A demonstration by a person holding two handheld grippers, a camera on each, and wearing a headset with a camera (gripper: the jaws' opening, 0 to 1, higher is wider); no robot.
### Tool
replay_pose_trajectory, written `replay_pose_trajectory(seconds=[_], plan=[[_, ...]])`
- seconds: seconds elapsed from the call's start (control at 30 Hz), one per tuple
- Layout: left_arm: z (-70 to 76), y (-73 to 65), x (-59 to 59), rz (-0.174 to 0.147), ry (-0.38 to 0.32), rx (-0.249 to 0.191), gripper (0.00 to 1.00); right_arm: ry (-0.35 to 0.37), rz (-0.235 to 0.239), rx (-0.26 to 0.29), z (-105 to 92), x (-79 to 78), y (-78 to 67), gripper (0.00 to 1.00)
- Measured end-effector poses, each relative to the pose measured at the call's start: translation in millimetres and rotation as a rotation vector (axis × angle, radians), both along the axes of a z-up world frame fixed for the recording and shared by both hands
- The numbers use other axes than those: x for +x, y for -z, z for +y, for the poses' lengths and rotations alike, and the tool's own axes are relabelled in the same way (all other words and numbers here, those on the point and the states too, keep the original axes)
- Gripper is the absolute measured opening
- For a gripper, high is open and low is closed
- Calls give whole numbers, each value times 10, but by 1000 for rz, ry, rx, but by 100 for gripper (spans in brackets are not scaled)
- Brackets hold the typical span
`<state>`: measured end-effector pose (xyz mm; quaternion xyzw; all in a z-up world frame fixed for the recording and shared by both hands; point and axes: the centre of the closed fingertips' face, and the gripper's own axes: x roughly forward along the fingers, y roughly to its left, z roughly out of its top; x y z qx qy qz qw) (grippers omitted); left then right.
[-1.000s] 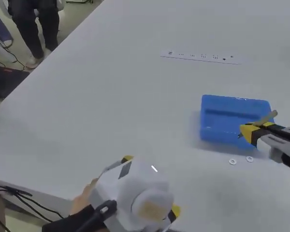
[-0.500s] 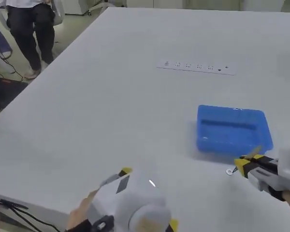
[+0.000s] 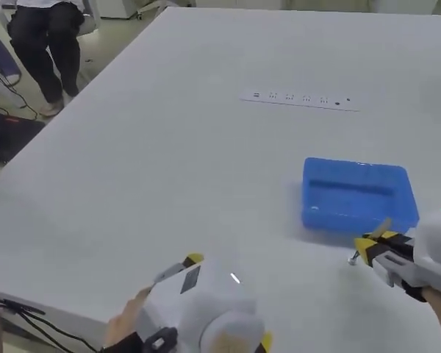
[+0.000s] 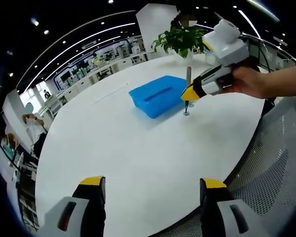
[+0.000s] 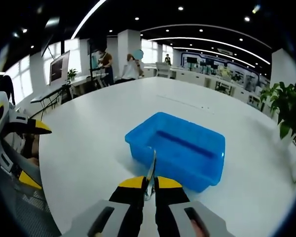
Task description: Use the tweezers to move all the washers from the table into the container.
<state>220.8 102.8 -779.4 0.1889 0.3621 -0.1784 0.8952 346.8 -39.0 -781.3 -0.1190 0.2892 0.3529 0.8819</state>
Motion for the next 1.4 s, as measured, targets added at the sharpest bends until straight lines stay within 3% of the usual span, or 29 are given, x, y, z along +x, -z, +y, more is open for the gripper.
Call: replay_pose_trajectory(seconds=[0.1,0.2,0.3,0.5,0.83,0.93,1.4], plan=[[61,-18,52,-30,-39,32,78,1,-1,-3,-8,11,0,4],[85,-99,70,-73,-34,25,69,7,0,3,-18,30,3,4],[59,-63,63,-46,-36,-1,74,5,2,-2,-21,38,16,4],[48,-42,55,-41,-21,14,75,-4,-4,-13,-18,31,2,4],[38,-61,68,-44,-28,-10,78,13,-3,2,-12,27,10,4],[-43,-100,61,-45,-17,-66,84,21,0,9,-13,37,10,4],[-75,-139,66,-63,-6,-89,94,32,36,30,-49,41,-32,3]])
